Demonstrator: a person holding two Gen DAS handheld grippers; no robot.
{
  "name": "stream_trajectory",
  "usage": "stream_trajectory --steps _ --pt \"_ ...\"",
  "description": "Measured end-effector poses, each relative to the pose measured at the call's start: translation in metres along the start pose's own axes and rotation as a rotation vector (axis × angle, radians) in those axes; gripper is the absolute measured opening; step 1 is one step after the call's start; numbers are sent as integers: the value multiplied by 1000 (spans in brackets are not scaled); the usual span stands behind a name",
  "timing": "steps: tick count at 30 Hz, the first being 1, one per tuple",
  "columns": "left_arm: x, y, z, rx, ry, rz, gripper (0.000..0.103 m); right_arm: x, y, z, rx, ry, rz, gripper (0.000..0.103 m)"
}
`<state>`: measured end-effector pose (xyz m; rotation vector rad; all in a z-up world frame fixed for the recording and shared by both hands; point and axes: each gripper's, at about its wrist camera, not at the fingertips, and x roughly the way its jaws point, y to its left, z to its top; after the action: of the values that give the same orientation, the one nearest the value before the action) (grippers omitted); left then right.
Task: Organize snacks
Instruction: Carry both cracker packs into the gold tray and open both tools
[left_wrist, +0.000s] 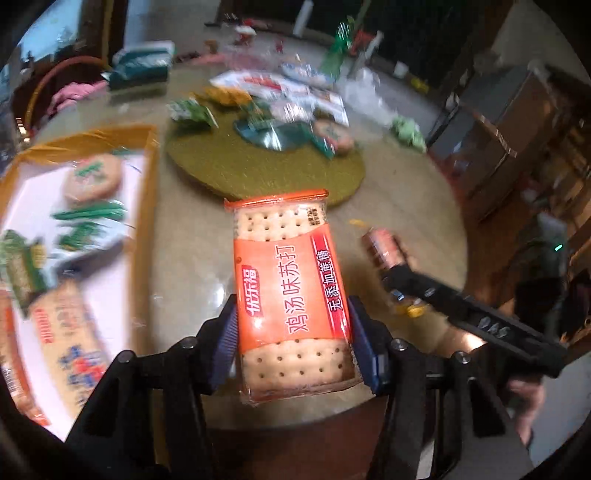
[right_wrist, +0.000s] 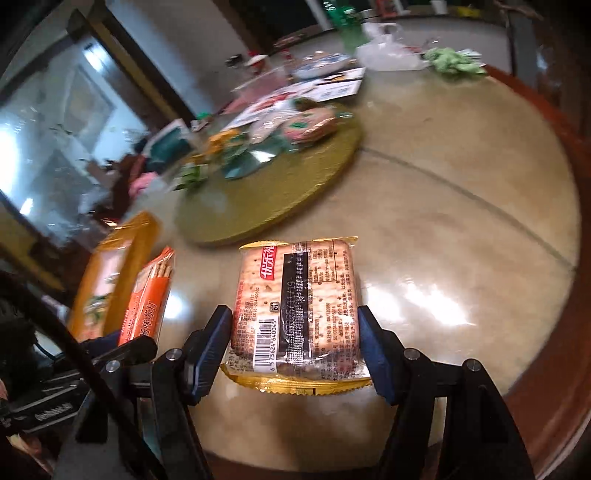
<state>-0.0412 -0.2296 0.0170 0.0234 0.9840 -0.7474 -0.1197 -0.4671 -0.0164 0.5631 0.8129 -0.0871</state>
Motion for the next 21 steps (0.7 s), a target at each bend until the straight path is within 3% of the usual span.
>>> stream_trajectory --steps 5,8,13,17,21 --pt "-42 39 15 -68 -73 33 58 6 50 3 -85 7 107 68" --pt "-62 78 26 -136 -120 93 58 9 82 10 -116 -19 180 68" --pt "-82 144 48 -231 -174 190 58 23 143 22 -200 -24 228 68" --pt "-82 187 66 -257 -170 250 58 48 198 31 -270 16 278 68" --pt "-55 215 74 -248 -83 256 58 79 233 41 -301 56 301 68"
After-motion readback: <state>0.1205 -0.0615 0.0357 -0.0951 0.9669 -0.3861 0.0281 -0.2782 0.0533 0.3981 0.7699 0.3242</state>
